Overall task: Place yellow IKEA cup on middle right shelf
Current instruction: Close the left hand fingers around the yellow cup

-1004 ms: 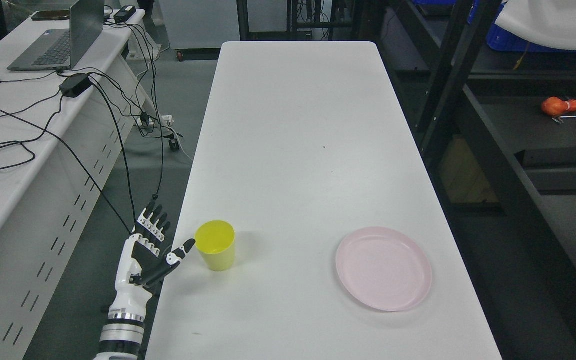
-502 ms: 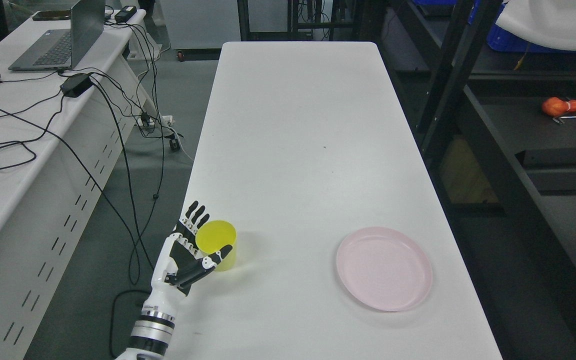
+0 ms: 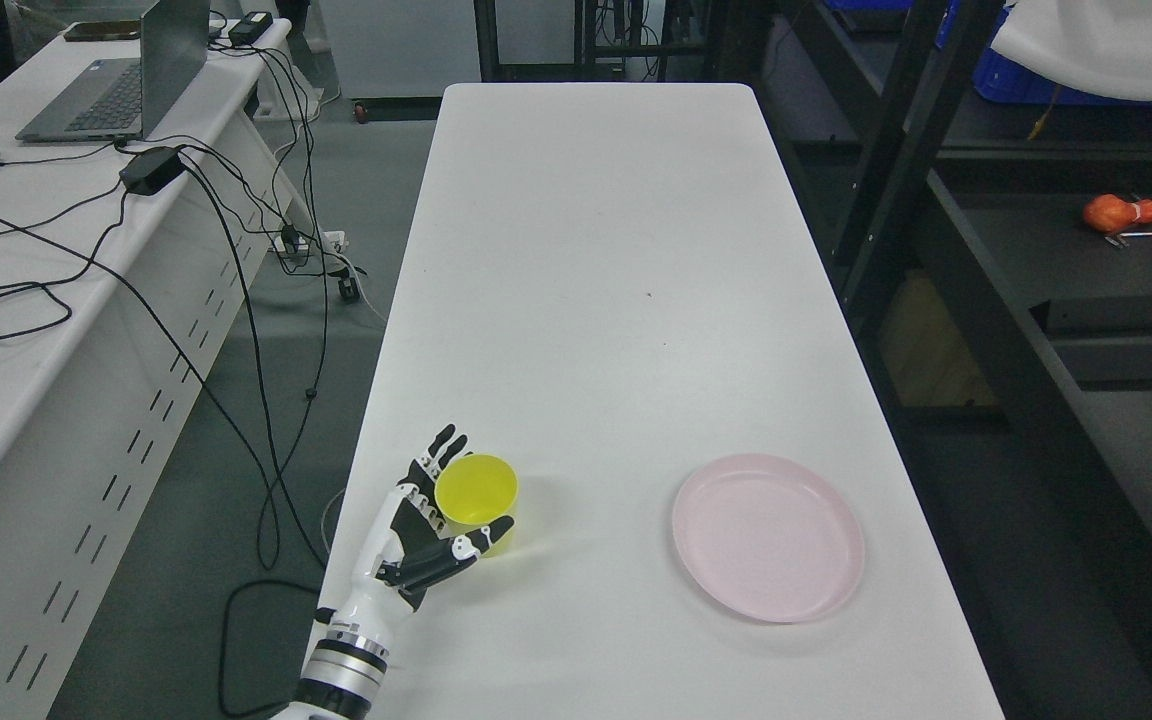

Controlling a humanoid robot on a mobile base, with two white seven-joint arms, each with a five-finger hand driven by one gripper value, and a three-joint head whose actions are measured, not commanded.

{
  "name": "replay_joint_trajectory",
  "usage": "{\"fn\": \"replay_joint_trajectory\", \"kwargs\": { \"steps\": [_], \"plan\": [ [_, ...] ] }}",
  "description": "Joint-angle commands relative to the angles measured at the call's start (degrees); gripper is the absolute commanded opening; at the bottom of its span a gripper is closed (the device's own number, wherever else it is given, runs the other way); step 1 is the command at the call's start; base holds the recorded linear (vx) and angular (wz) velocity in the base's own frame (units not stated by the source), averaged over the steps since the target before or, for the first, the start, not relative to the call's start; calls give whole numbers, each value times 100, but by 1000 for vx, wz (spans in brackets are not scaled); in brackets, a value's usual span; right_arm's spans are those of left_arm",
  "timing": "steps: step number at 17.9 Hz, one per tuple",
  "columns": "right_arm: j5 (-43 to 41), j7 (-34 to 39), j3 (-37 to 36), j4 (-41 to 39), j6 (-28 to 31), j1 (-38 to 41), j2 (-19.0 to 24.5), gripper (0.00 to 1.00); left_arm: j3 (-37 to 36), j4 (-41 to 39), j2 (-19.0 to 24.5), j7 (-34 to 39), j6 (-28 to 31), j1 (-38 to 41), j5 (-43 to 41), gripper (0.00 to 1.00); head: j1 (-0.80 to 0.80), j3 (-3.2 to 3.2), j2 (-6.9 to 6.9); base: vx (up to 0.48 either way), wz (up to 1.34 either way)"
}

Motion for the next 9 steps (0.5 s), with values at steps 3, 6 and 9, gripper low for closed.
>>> {"fn": "replay_joint_trajectory", "kwargs": {
  "steps": [3, 6, 9],
  "plan": [
    [-141, -2, 97, 0, 4, 79, -100, 99, -101, 81, 113, -30, 262, -8, -234, 98, 0, 0, 0, 0, 0],
    [-141, -2, 97, 0, 4, 79, -100, 99, -118, 64, 140, -248, 253, -26, -507, 98, 0, 0, 0, 0, 0],
    [-141, -2, 97, 0, 4, 79, -100, 99, -127, 64, 140, -443, 262, -44, -735, 95, 0, 0, 0, 0, 0]
  ]
}}
